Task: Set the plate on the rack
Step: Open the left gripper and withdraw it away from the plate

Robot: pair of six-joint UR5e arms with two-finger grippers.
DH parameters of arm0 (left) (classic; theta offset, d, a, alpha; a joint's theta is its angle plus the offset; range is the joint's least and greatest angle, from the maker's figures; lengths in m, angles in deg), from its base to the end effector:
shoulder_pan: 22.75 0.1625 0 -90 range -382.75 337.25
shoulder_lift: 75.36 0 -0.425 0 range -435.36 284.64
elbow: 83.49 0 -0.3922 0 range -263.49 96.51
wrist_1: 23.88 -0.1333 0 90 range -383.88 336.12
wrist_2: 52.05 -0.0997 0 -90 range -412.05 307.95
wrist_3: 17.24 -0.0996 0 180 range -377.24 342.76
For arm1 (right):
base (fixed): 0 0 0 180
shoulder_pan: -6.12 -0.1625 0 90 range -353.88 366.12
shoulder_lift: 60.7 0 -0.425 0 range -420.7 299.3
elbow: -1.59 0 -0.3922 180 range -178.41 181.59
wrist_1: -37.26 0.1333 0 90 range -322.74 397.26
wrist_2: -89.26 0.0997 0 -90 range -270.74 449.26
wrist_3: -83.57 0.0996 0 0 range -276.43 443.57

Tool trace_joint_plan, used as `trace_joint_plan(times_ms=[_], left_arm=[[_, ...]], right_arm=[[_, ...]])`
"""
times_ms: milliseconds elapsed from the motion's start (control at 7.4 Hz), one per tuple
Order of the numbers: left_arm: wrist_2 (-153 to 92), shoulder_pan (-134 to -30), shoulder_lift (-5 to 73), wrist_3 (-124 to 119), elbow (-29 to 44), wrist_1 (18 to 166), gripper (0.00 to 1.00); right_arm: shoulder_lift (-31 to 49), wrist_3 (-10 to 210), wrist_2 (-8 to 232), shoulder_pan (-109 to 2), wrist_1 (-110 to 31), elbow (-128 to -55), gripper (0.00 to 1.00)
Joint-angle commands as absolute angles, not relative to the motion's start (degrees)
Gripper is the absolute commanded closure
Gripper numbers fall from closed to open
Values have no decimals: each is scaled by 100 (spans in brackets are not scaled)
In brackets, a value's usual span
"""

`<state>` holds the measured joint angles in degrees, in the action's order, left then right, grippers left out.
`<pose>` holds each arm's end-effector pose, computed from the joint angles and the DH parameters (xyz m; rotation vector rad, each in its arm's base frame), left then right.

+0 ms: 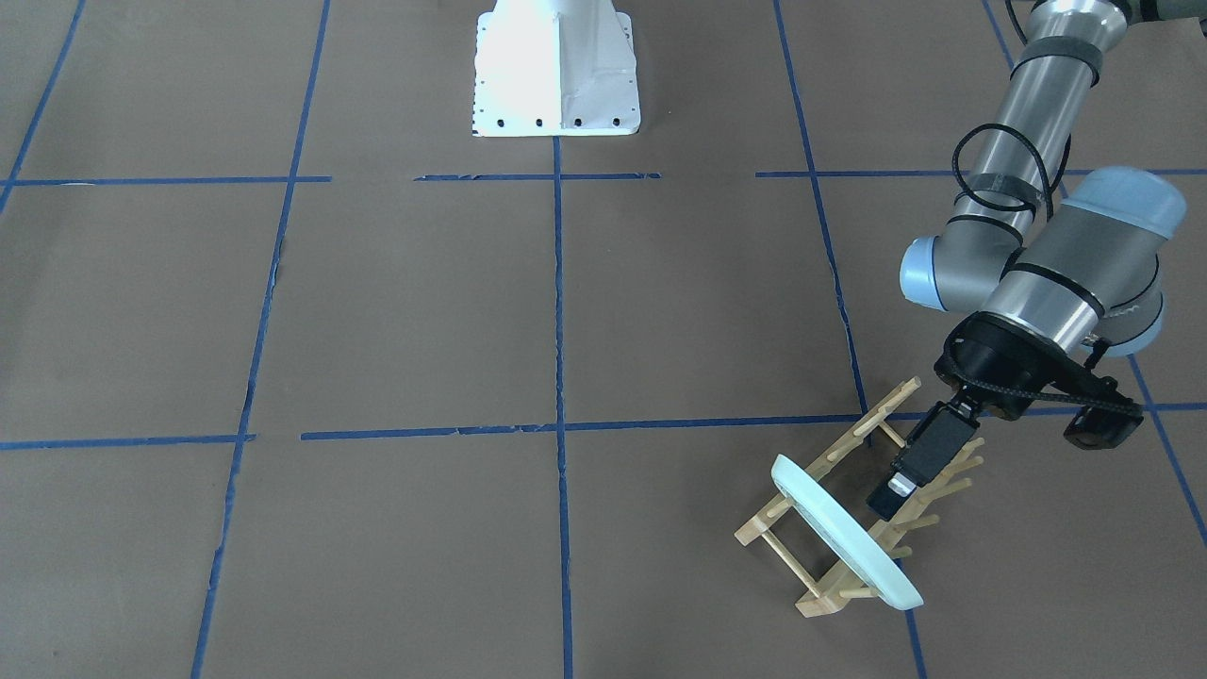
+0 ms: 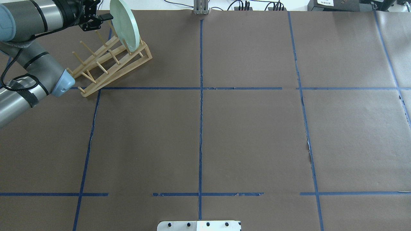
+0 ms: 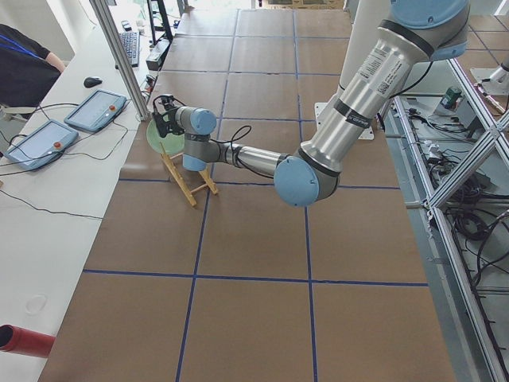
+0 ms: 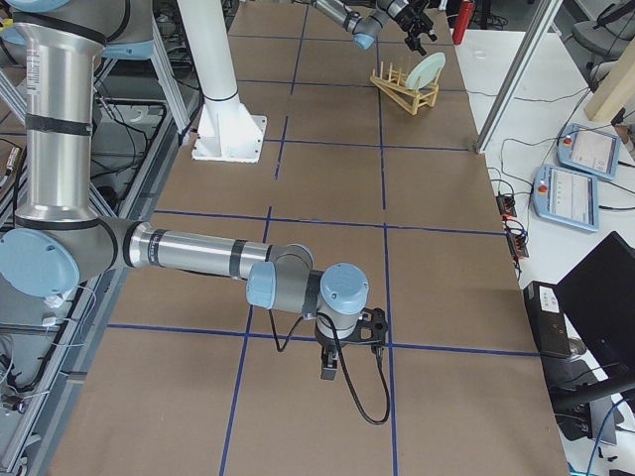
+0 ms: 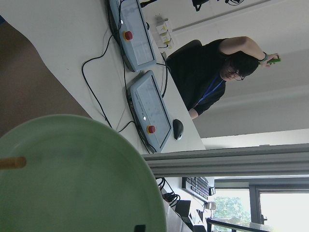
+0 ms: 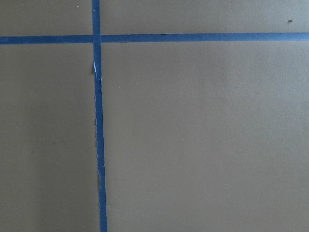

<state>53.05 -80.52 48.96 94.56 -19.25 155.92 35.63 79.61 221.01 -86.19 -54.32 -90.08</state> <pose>0.2868 -0.6562 0.3425 0.3532 1.7432 -0.7968 0.0845 -0.4320 0.7015 -0.0641 -0.7325 0.0122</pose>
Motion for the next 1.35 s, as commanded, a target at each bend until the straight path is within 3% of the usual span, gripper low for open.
trace_joint_plan(times_ms=[0, 405, 1216], left_arm=[[5333, -8102, 4805, 8714, -1819, 15568, 0], [6058, -8356, 3946, 7579, -812, 14957, 0], [6889, -9289, 2319, 3047, 1194, 11583, 0]], right_arm=[[3563, 7961, 22101, -8616, -5432, -9008, 0], [3563, 7961, 22101, -8616, -5432, -9008, 0], [3563, 7961, 22101, -8625, -5432, -9008, 0]])
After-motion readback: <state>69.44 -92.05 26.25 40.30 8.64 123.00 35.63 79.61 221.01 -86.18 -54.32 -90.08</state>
